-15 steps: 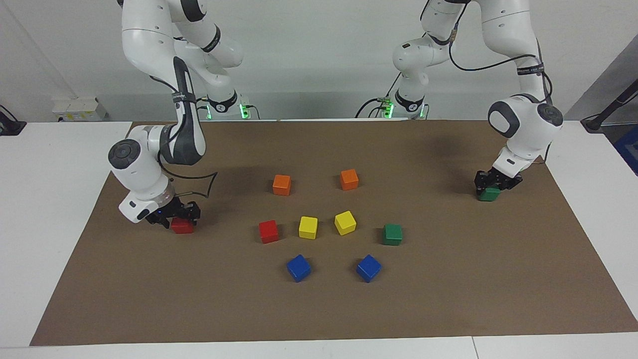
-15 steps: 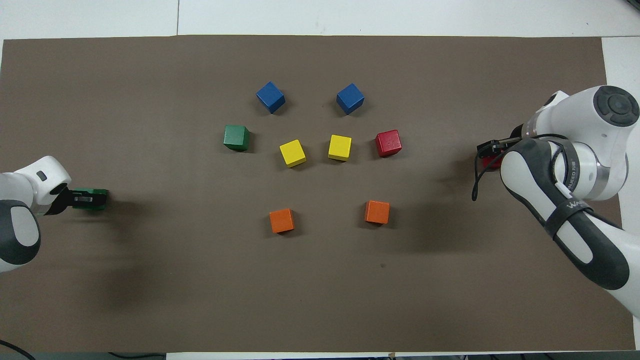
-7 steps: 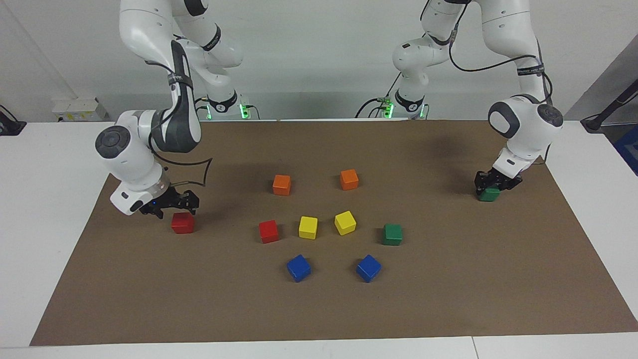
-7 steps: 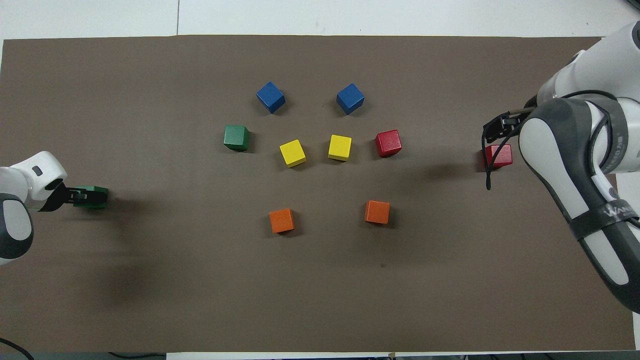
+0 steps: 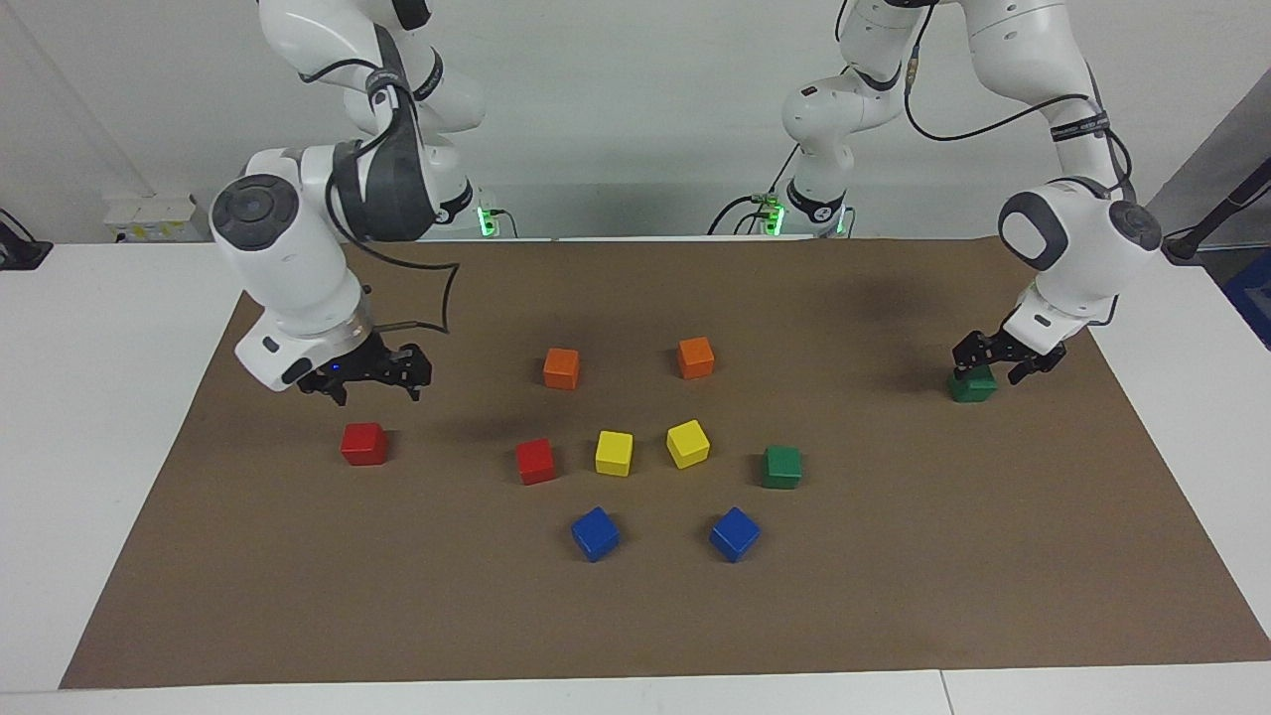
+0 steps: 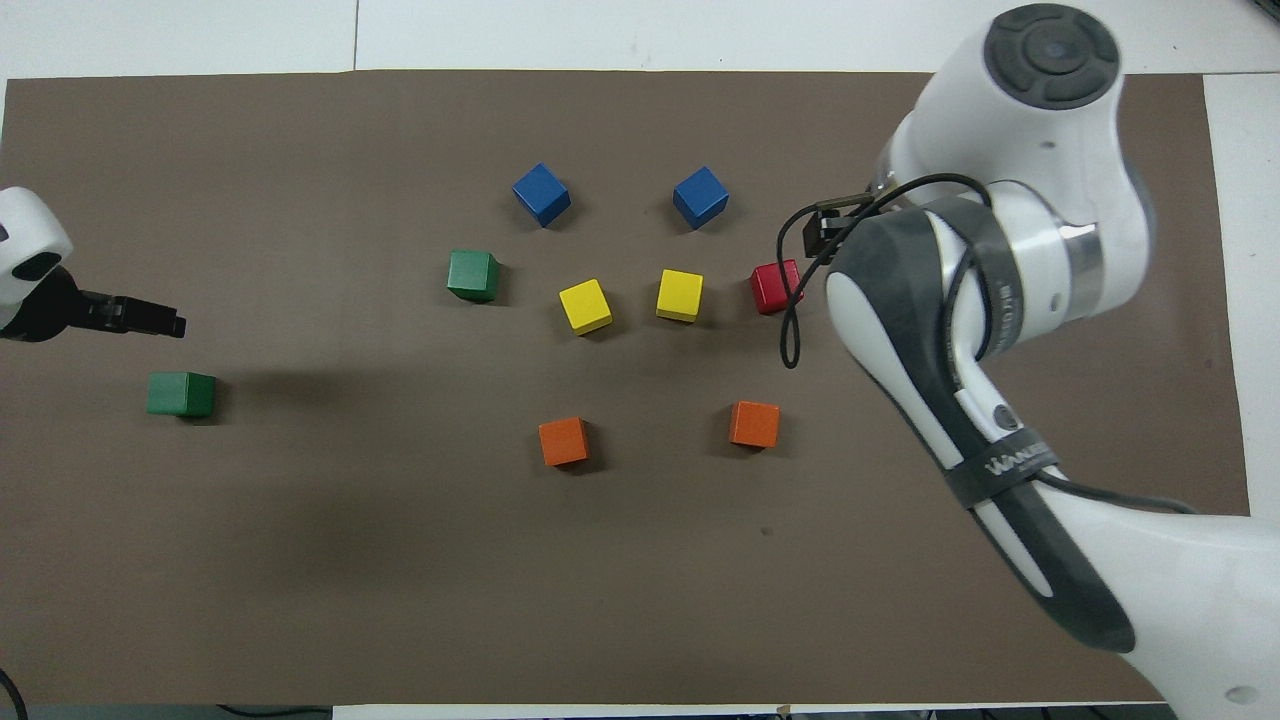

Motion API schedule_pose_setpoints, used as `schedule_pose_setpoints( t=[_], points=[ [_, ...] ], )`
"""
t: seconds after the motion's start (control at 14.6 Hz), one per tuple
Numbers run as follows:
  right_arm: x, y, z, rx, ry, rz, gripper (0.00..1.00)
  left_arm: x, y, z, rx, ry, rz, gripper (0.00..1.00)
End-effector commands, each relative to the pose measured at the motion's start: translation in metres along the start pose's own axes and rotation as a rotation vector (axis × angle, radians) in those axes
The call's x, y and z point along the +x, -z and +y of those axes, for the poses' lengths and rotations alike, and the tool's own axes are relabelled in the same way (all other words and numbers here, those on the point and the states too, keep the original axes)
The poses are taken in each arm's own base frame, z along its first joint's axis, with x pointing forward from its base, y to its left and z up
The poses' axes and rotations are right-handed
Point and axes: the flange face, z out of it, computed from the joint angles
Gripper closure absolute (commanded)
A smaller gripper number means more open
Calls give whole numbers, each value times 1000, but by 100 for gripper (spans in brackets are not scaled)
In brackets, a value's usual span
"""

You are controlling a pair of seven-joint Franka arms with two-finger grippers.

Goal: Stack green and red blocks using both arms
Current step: 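Reach the left gripper to second green while the right gripper reaches red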

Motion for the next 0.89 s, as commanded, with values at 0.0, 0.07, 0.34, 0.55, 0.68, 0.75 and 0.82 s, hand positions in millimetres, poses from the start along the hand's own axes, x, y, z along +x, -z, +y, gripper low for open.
schedule_pose_setpoints(
  t=[0.0, 0.07, 0.34, 0.55, 0.68, 0.75, 0.82],
  points=[
    [14, -16, -31, 27, 21, 58, 5, 44, 7, 87, 46, 47, -9, 0],
    [14, -23, -44, 28, 15, 63, 6, 52, 5, 116, 44, 22, -6, 0],
    [19, -47, -52, 34, -21, 64, 6, 87, -34, 202, 6, -39, -11, 0],
    [18, -69, -54, 32, 12, 73, 6, 99, -80, 245, 7, -84, 12, 0],
    [17, -77, -51, 30, 82, 71, 6, 104, -108, 256, 6, -72, 13, 0],
    [17, -78, -51, 29, 104, 68, 6, 105, -114, 257, 6, -73, 13, 0],
    [16, -81, -49, 27, 112, 61, 6, 106, -113, 260, 4, -78, 31, 0]
  ],
)
